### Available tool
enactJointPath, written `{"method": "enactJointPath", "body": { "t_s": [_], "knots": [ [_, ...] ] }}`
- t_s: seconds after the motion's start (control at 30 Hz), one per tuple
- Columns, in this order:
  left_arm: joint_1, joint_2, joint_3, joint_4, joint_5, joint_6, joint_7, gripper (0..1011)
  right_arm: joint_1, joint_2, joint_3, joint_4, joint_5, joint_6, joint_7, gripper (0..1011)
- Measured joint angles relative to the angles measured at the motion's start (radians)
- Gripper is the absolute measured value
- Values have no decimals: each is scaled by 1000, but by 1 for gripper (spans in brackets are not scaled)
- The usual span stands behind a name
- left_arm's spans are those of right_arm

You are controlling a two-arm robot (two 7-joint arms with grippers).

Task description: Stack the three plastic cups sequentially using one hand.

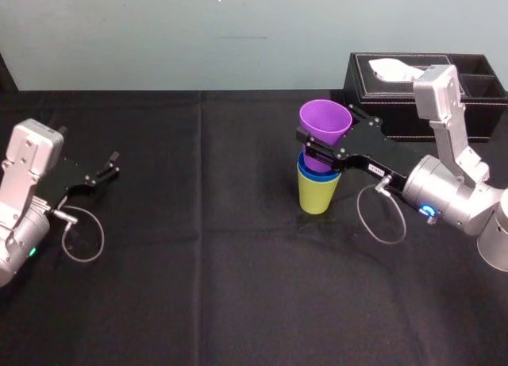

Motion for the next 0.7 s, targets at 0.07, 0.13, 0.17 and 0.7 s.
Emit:
{"method": "enactJointPath", "body": {
  "t_s": [0.07,0.13,0.17,0.7],
  "knots": [
    [0,0,0,0,0,0,0,1011,1,-4,-1,13,-4,-7,0,751],
    [0,0,0,0,0,0,0,1011,2,-6,-1,20,-5,-11,1,750],
    [0,0,0,0,0,0,0,1011,4,-10,-1,29,-6,-16,3,751],
    [0,0,0,0,0,0,0,1011,25,-35,-10,100,-15,-37,24,750]
  ]
}}
